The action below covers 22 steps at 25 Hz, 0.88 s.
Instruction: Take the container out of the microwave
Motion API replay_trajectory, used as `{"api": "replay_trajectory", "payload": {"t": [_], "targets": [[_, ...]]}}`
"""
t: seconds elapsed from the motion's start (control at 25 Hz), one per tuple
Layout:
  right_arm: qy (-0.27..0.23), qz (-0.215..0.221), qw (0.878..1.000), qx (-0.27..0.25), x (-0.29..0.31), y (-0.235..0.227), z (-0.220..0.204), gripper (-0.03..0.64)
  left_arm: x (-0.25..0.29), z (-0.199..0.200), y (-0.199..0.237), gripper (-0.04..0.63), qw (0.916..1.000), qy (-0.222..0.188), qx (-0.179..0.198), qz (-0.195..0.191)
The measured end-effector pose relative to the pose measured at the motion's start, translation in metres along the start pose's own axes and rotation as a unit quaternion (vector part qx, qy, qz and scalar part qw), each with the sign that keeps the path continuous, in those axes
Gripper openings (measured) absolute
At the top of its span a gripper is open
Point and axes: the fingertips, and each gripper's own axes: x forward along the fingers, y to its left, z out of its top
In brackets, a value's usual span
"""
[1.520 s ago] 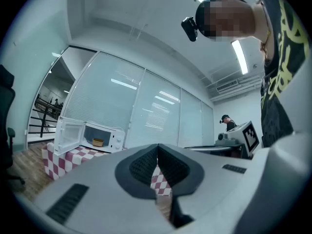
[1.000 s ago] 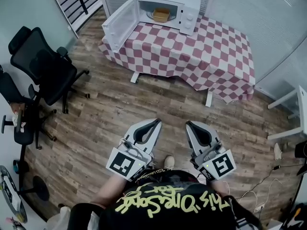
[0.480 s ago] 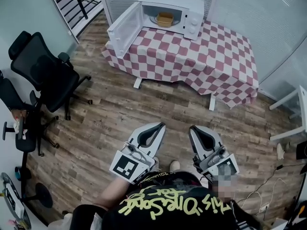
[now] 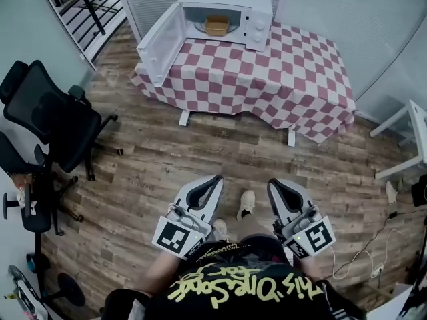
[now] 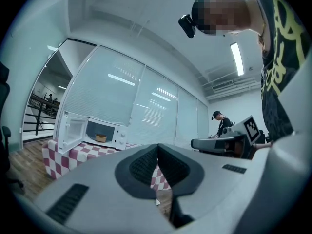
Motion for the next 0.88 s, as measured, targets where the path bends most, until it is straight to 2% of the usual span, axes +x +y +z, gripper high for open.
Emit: {"api": "replay_trajectory", "payload": {"t": [0.2, 0.36, 0.56, 0.72, 0.88], "targets": [[0.014, -0.02, 1.0, -0.016, 0.006, -0.018, -0.009, 0.011, 0.018, 0.001, 0.005, 0.008, 1.0, -0.003, 0.003, -0.009], [0.019, -0.008, 0.999, -0.031, 0.027, -0.029, -0.008, 0.011, 0.033, 0.007, 0.015, 0.008, 0.9999, -0.012, 0.008, -0.001], [-0.029, 0.013, 0.999, -0.041, 0.057, -0.046, 0.02, 0.011, 0.061, 0.018, 0.034, 0.008, 0.9994, -0.028, 0.017, 0.009], [0.005, 0.02, 0.999, -0.044, 0.076, -0.07, 0.013, 0.011, 0.083, 0.024, 0.05, 0.008, 0.9992, -0.03, 0.021, 0.016], [-0.027, 0.029, 0.998, -0.038, 0.1, -0.09, 0.033, 0.011, 0.107, 0.027, 0.066, 0.008, 0.9991, -0.028, 0.02, 0.023]]}}
